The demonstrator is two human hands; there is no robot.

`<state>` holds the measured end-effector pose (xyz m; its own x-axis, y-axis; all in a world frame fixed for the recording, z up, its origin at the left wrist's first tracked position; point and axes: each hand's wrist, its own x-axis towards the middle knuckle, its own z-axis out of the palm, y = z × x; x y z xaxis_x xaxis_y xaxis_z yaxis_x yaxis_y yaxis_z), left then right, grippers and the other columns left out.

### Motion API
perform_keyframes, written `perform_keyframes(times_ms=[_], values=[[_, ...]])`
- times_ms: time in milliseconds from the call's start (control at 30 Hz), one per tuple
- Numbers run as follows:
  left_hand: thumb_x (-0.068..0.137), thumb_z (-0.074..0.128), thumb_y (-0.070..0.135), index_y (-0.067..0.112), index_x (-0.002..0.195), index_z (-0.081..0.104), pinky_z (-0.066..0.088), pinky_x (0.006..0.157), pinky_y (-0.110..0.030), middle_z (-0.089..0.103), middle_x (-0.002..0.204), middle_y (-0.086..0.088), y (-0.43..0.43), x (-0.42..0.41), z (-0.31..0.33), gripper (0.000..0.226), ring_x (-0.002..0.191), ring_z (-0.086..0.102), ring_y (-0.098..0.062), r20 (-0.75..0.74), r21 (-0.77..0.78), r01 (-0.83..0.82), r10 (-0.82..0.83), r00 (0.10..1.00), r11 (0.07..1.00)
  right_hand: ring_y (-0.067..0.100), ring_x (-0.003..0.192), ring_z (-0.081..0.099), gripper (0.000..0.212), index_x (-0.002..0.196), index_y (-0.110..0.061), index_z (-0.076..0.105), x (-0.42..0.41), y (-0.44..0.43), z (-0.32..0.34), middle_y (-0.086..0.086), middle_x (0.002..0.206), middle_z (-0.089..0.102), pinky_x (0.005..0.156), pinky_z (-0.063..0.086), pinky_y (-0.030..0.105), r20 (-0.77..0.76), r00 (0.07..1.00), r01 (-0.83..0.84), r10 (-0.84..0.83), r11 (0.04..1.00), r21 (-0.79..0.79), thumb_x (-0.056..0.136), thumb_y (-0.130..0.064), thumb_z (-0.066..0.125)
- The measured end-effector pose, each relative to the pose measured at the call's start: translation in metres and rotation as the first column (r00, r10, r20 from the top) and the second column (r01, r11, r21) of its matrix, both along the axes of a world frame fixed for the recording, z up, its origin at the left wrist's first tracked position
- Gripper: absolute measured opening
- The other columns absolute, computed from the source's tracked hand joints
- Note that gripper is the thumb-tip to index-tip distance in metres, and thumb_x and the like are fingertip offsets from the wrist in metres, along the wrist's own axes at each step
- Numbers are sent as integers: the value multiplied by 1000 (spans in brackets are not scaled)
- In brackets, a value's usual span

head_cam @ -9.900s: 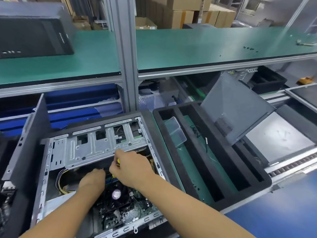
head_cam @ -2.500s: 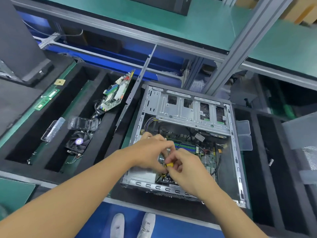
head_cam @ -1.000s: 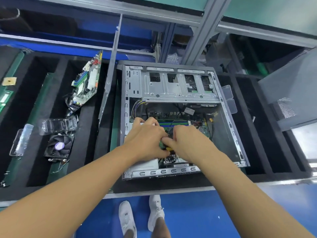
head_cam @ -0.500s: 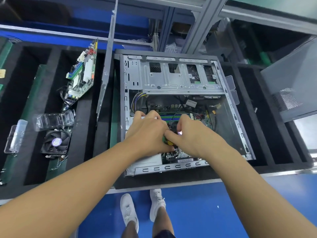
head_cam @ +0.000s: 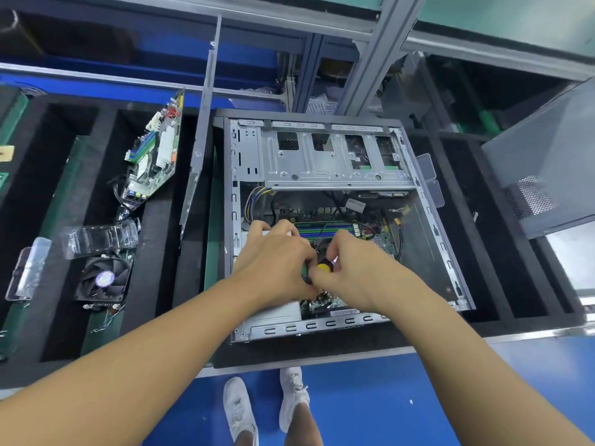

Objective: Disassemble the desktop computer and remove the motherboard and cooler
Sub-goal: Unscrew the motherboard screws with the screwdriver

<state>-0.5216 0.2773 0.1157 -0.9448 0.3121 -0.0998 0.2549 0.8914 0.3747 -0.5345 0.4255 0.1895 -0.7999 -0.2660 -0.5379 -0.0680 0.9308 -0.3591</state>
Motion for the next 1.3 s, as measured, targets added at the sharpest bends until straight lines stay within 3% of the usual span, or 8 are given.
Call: perform_keyframes(times_ms=[167, 333, 533, 700, 767, 900, 1000, 1300], values=[[62, 45, 70, 36, 69, 52, 25, 96, -43, 59, 87, 26, 0, 0, 0, 35, 110, 39, -5, 7, 5, 9, -9, 1000, 1000, 16, 69, 48, 31, 74, -28, 39, 6, 0, -4, 0, 85, 55, 51, 30, 28, -94, 991, -86, 92, 994, 65, 94, -40, 60], [66, 57, 75, 39, 72, 59, 22, 100, -42, 59, 95, 30, -3, -2, -1, 36, 113, 35, -3, 19, 6, 62, -62, 998, 998, 19, 88, 51, 20, 91, -29, 50, 3, 4, -2, -5, 96, 49, 76, 44, 32, -20, 990, -137, 136, 991, -10, 87, -18, 66], [60, 47, 72, 29, 65, 57, 23, 91, -41, 59, 82, 22, 4, -1, -1, 44, 107, 39, -7, -6, -53, -3, 3, 1000, 999, 18, 73, 52, 37, 83, -20, 47, 6, 2, -4, 2, 85, 58, 51, 32, 28, -111, 994, 4, 3, 998, 62, 92, -54, 58], [61, 48, 74, 38, 76, 57, 20, 96, -39, 56, 91, 31, -2, -1, -2, 40, 112, 37, -5, -2, 5, 58, -58, 998, 998, 20, 85, 49, 10, 89, -23, 51, 5, 1, -1, -4, 90, 51, 62, 35, 30, -83, 987, -132, 134, 991, 27, 90, -20, 61], [66, 56, 71, 42, 77, 61, 18, 97, -38, 50, 93, 35, -3, -2, -3, 31, 114, 35, -3, 2, 14, 80, -80, 997, 997, 20, 91, 47, 19, 93, -27, 53, 3, 3, 0, -4, 95, 45, 74, 37, 29, -42, 987, -154, 154, 988, 11, 86, -11, 60], [65, 54, 66, 36, 69, 57, 20, 94, -38, 57, 88, 28, 0, -1, -3, 31, 110, 39, -5, -1, -13, 31, -31, 1000, 999, 17, 82, 52, 25, 96, -24, 48, 5, 5, -2, -4, 95, 54, 64, 40, 30, -8, 1000, -16, 16, 998, -66, 85, -35, 67], [63, 51, 62, 29, 65, 54, 23, 90, -41, 55, 79, 22, 3, -1, -2, 33, 105, 41, -8, -21, -53, 12, -13, 1000, 999, 19, 73, 53, 34, 88, -20, 46, 6, 2, -4, 1, 87, 58, 51, 32, 27, -103, 995, -4, 9, 999, 48, 93, -53, 56], [56, 31, 82, 43, 61, 48, 21, 101, -42, 45, 82, 35, -3, -1, 0, 43, 112, 37, -4, 56, 7, 56, -56, 997, 998, 17, 85, 46, 10, 91, -19, 53, 6, -6, 3, -9, 80, 44, 67, 32, 28, -116, 979, -169, 167, 986, -6, 90, -20, 63]])
